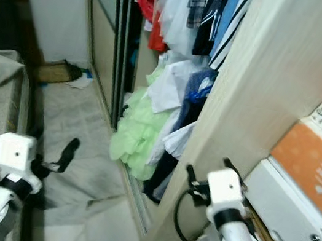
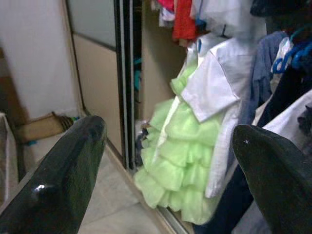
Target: Clean up the room
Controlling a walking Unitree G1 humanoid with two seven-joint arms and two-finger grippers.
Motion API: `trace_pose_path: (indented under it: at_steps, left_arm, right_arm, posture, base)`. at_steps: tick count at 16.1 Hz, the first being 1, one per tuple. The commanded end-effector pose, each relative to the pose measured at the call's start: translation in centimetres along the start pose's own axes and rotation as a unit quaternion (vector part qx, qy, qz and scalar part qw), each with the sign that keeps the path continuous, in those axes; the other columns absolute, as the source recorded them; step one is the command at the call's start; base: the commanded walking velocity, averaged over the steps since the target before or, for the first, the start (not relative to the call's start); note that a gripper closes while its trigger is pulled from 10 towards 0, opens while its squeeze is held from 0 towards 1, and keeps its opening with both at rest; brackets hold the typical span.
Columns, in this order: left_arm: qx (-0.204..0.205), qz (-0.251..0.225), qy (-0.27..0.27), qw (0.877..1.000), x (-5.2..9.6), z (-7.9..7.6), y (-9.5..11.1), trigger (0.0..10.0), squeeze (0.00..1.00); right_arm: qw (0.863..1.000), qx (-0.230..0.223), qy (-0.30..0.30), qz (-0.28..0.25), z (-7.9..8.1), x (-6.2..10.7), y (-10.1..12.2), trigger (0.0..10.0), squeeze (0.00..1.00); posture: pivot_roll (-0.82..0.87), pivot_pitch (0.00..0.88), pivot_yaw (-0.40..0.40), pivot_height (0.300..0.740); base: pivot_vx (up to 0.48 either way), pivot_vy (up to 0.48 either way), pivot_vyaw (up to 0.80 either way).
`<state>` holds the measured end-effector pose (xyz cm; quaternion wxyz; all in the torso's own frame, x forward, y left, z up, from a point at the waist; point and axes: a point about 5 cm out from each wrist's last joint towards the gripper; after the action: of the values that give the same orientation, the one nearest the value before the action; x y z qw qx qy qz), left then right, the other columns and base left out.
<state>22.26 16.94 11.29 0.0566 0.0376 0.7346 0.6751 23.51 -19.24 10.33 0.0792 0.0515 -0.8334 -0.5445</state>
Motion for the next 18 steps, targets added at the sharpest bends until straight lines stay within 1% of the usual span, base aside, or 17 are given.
trace_pose_path:
  at_steps: [1,2,3,4,5,8,9,10,11,12,13,14,15,16,17,18]
  left_arm:
    - [-0.008,0.001,0.004,1.0,-0.2,0.3,0.0,10.0,0.0]
    - [-0.008,-0.001,0.002,1.0,-0.5,0.5,0.1,10.0,0.0]
    - [-0.009,-0.002,0.002,1.0,-0.5,0.5,0.1,10.0,0.0]
    - [-0.01,-0.002,0.002,1.0,-0.5,0.6,0.2,10.0,0.0]
    - [-0.02,0.002,0.012,1.0,-0.3,0.8,0.1,10.0,0.0]
    - [-0.032,0.015,0.036,0.999,-0.1,1.3,-0.5,10.0,0.0]
    - [-0.03,0.014,0.036,0.999,-0.4,1.3,-0.5,10.0,0.0]
    - [-0.039,0.015,0.035,0.998,-0.5,1.4,-0.6,10.0,0.0]
    - [-0.05,0.044,0.036,0.997,-0.4,1.8,-1.6,10.0,0.0]
    - [-0.047,0.051,0.045,0.997,-0.4,2.3,-1.9,10.0,0.0]
    - [-0.041,0.072,0.06,0.995,-0.3,3.3,-2.5,10.0,0.0]
    - [-0.046,0.097,0.064,0.992,-0.1,3.8,-3.1,10.0,0.0]
    - [-0.055,0.118,0.066,0.989,-0.1,4.0,-3.6,10.0,0.0]
    - [-0.049,0.118,0.064,0.99,-0.4,4.1,-3.6,10.0,0.0]
    - [-0.058,0.116,0.062,0.99,-0.9,4.1,-3.4,10.0,0.0]
    - [-0.06,0.117,0.056,0.99,-1.4,4.1,-3.2,10.0,0.0]
  right_arm:
    - [1.0,0.011,-0.022,-0.006,-0.8,0.1,0.5,10.0,0.0]
    - [0.999,0.008,-0.05,0.012,-1.6,1.3,-0.1,10.0,0.0]
    - [0.998,0.009,-0.057,0.019,-2.0,2.3,-0.4,10.0,0.0]
    - [0.998,0.011,-0.06,0.024,-2.1,2.9,-0.5,10.0,0.0]
    - [0.997,0.011,-0.064,0.029,-2.2,3.3,-0.8,10.0,0.0]
    - [0.997,0.006,-0.07,0.026,-2.1,2.9,-0.6,10.0,0.0]
    - [0.998,0.003,-0.061,0.018,-1.7,2.5,-0.2,10.0,0.0]
    - [0.999,0.001,-0.043,0.022,-1.2,2.2,-0.1,10.0,0.0]
    - [0.999,-0.006,-0.026,0.043,-0.7,2.1,-0.6,10.0,0.0]
    - [0.997,-0.021,-0.025,0.07,-0.4,2.2,-1.4,10.0,0.0]
    - [0.991,-0.035,-0.027,0.123,-0.4,2.4,-3.1,10.0,0.0]
    - [0.986,-0.057,-0.037,0.154,-0.6,2.8,-4.2,10.0,0.0]
    - [0.983,-0.067,-0.047,0.166,-0.8,3.0,-4.6,10.0,0.0]
    - [0.985,-0.054,-0.05,0.157,-1.3,2.7,-4.4,10.0,0.0]
    - [0.987,-0.044,-0.046,0.145,-1.6,1.9,-3.8,10.0,0.0]
    - [0.989,-0.045,-0.046,0.134,-1.7,1.0,-3.0,10.0,0.0]
  posture:
    - [-0.08,0.0,-0.085,0.74]
    - [-0.09,0.0,-0.07,0.74]
    - [-0.1,0.0,-0.061,0.74]
    - [-0.11,0.0,-0.054,0.74]
    - [-0.11,0.0,-0.049,0.74]
    - [-0.11,0.0,-0.049,0.74]
    - [-0.1,0.0,-0.057,0.74]
    - [-0.1,0.0,-0.064,0.74]
    - [-0.1,0.0,-0.069,0.74]
    - [-0.1,0.0,-0.071,0.74]
    - [-0.09,0.0,-0.075,0.74]
    - [-0.09,0.0,-0.076,0.74]
    - [-0.09,0.0,-0.077,0.74]
    - [-0.08,0.0,-0.078,0.74]
    - [-0.07,0.0,-0.077,0.74]
    - [-0.07,0.0,-0.075,0.74]
  base:
    - [0.0,0.0,0.0]
    - [0.0,0.0,0.0]
    - [0.0,0.0,0.0]
    - [0.0,0.0,0.0]
    - [0.0,0.0,0.0]
    - [0.0,0.0,0.0]
    - [0.0,0.0,0.0]
    - [0.0,0.0,0.0]
    - [0.0,0.0,0.0]
    - [0.0,0.0,0.0]
    - [0.0,0.0,0.0]
    - [0.0,0.0,0.0]
    - [0.0,0.0,0.0]
    - [0.0,0.0,0.0]
    - [0.0,0.0,0.0]
    - [0.0,0.0,0.0]
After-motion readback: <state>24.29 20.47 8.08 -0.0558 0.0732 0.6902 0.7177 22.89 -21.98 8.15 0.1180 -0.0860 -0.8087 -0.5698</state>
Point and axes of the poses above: a point about 5 cm out from each wrist's last joint towards the gripper, its own x axis pointing back from the gripper into the wrist, its own y axis along the axis of the wrist's last joint, z = x × y, and after that the axes turned 5 degrees about x, right-handed
